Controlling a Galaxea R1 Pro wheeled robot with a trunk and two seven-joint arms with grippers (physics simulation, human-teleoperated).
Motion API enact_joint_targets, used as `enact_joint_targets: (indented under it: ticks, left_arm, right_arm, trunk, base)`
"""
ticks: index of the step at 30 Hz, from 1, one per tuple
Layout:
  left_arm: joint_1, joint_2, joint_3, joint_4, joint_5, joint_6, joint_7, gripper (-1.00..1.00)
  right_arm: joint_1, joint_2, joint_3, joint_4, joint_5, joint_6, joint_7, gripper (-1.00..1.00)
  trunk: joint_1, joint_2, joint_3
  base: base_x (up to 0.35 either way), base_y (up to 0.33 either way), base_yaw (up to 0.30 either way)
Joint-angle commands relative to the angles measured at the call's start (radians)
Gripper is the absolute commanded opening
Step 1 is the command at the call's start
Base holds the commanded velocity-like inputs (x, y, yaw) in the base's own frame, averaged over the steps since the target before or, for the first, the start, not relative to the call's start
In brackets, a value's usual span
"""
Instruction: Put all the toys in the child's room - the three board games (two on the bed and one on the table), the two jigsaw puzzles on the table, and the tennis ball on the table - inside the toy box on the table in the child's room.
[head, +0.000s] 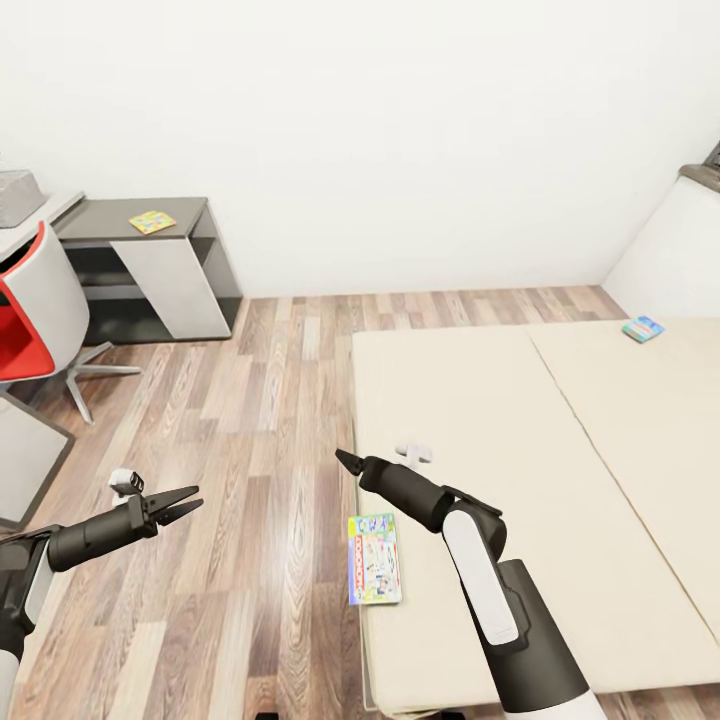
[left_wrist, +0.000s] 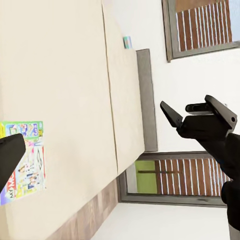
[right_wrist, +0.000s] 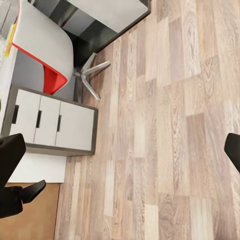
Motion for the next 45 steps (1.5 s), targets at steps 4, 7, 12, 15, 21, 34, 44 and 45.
enact_joint_targets:
  ticks: [4,7,12,15,21,34,44,45]
  left_arm:
    - [-0.001,0.0,0.0,0.0,-0.001,0.011,-0.005,1.0]
    - [-0.001,0.001,0.0,0.0,0.0,0.011,-0.005,1.0]
    - [-0.001,0.0,0.0,0.0,0.0,0.011,-0.005,1.0]
    - [-0.001,0.0,0.0,0.0,0.0,0.011,-0.005,1.0]
    - [-0.001,-0.001,0.0,0.0,0.001,0.011,-0.004,1.0]
    - [-0.001,-0.001,0.0,0.0,0.001,0.011,-0.004,1.0]
    - [-0.001,-0.001,0.0,0.0,0.001,0.011,-0.004,1.0]
    - [-0.001,-0.001,0.0,0.0,0.001,0.011,-0.004,1.0]
  right_arm:
    - [-0.001,0.0,-0.001,0.0,0.0,0.003,0.001,1.0]
    - [-0.001,0.0,0.0,0.001,0.0,0.002,0.0,1.0]
    - [-0.001,0.0,0.0,0.005,0.0,0.001,0.0,1.0]
    - [-0.001,0.0,0.001,0.006,0.0,0.001,0.0,1.0]
    - [-0.001,0.0,0.012,0.007,0.002,0.001,0.0,1.0]
    - [-0.001,0.0,0.019,0.007,0.003,0.0,0.0,1.0]
    - [-0.001,0.0,0.019,0.007,0.003,0.0,0.0,1.0]
    - [-0.001,0.0,0.019,0.007,0.003,0.0,0.0,1.0]
  trunk:
    - [0.001,-0.002,0.005]
    - [0.001,-0.002,0.01]
    - [0.001,-0.002,0.018]
    - [0.001,-0.002,0.023]
    - [0.001,-0.002,0.033]
    - [0.001,-0.002,0.055]
    - [0.001,-0.002,0.071]
    - [0.001,-0.002,0.073]
  base:
    - [0.0,0.0,0.0]
    - [0.0,0.0,0.0]
    - [0.0,0.0,0.0]
    - [0.0,0.0,0.0]
    - [0.032,0.0,0.0]
    - [0.008,0.0,0.0]
    - [0.0,0.0,0.0]
    - [0.0,0.0,0.0]
